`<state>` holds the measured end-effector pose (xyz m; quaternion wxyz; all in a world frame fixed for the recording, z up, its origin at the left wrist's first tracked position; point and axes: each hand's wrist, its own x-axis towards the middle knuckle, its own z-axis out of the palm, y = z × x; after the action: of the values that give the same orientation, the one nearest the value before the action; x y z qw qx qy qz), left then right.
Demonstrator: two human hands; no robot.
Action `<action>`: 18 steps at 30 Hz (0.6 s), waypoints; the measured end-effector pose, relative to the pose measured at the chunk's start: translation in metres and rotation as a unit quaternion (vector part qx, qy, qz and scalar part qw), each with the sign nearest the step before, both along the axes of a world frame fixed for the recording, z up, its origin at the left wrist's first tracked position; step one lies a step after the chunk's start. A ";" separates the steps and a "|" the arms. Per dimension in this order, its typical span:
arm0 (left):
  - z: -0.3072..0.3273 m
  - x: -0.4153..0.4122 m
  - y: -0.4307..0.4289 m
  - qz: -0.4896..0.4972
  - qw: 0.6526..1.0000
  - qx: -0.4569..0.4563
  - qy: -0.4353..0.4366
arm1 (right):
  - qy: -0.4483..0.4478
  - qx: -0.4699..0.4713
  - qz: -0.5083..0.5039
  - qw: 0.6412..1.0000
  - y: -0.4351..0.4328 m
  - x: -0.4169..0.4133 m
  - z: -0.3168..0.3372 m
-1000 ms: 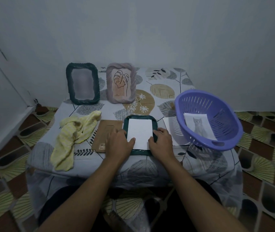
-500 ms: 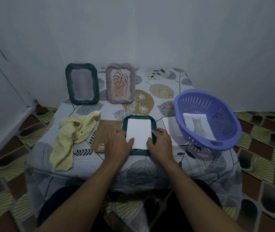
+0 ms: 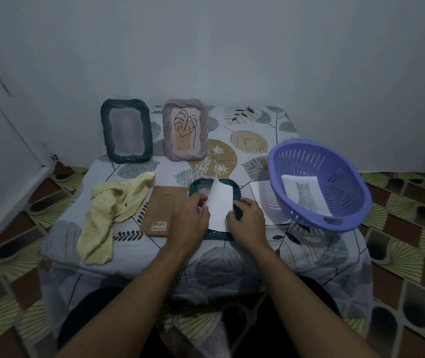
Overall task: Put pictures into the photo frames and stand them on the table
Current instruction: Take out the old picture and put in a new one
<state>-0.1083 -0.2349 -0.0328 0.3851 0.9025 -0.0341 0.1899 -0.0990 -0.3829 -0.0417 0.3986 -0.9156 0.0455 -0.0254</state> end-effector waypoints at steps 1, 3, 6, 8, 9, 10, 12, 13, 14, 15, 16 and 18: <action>0.002 -0.001 -0.001 -0.007 1.000 -0.012 -0.011 | 0.013 0.021 -0.002 1.000 -0.001 0.001 0.002; 0.006 -0.001 -0.002 -0.012 0.999 -0.036 -0.026 | 0.035 0.055 -0.008 0.998 -0.004 0.003 0.010; 0.014 0.001 -0.006 0.011 0.996 -0.083 -0.028 | 0.021 0.078 -0.018 0.997 -0.011 0.003 0.026; 0.022 0.002 -0.010 0.023 0.993 -0.117 -0.019 | -0.014 0.085 -0.014 0.996 -0.018 0.000 0.041; 0.025 0.003 -0.012 0.029 0.990 -0.134 -0.013 | -0.031 0.083 -0.008 0.996 -0.021 -0.001 0.048; 0.029 0.004 -0.015 0.033 0.987 -0.154 -0.006 | -0.048 0.077 -0.003 0.996 -0.025 -0.002 0.056; 0.035 0.005 -0.023 0.036 0.980 -0.194 0.009 | -0.086 0.054 0.004 0.995 -0.033 -0.005 0.070; 0.036 0.006 -0.027 0.038 0.977 -0.211 0.017 | -0.107 0.041 0.004 0.993 -0.037 -0.006 0.075; 0.038 0.007 -0.031 0.041 0.974 -0.223 0.027 | -0.126 0.030 0.002 0.992 -0.041 -0.007 0.081; 0.038 0.009 -0.035 0.044 0.971 -0.232 0.036 | -0.143 0.018 -0.001 0.990 -0.045 -0.008 0.085; 0.038 0.011 -0.039 0.047 0.969 -0.240 0.044 | -0.156 -0.004 -0.005 0.988 -0.049 -0.009 0.088; 0.035 0.017 -0.048 0.049 0.963 -0.258 0.062 | -0.152 -0.082 -0.013 0.985 -0.061 -0.008 0.093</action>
<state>-0.0918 -0.2828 0.0020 0.5964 0.7831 0.0847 0.1545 -0.1065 -0.4435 0.0513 0.3245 -0.9299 -0.0062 -0.1728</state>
